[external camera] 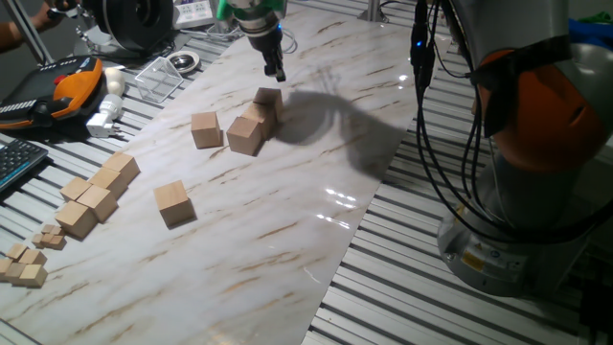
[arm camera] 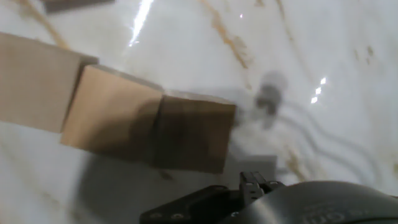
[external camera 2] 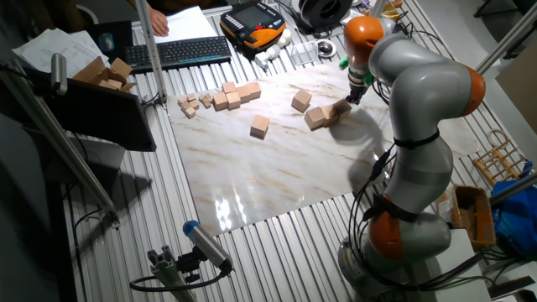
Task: Stack the blocks into a cross shape
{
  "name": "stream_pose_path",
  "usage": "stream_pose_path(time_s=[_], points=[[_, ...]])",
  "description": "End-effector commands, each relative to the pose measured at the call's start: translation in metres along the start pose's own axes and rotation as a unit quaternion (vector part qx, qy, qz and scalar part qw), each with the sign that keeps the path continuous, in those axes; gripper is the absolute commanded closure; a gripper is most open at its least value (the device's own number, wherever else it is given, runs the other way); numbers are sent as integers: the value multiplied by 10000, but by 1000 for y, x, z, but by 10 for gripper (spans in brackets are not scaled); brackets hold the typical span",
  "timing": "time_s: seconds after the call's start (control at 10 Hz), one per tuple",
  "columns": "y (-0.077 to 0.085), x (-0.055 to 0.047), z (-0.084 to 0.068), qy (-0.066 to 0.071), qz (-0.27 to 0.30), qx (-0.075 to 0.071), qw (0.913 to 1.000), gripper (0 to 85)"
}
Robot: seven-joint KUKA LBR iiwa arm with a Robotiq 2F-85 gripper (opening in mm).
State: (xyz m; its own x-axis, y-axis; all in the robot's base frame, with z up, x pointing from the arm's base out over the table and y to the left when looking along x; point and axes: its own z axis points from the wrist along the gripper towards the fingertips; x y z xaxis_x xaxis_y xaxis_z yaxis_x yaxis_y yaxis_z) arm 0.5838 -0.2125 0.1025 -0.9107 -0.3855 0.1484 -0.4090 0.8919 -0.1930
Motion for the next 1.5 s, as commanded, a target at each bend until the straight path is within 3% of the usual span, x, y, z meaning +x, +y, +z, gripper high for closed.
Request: stream_pose_path(time_s=[0.0, 0.8, 1.4], points=[[-5, -1, 2, -13, 1, -1, 10000, 850], [18, -2, 25, -44, 149, -213, 9997, 850], [35, -3, 28, -49, 221, -268, 9994, 850]])
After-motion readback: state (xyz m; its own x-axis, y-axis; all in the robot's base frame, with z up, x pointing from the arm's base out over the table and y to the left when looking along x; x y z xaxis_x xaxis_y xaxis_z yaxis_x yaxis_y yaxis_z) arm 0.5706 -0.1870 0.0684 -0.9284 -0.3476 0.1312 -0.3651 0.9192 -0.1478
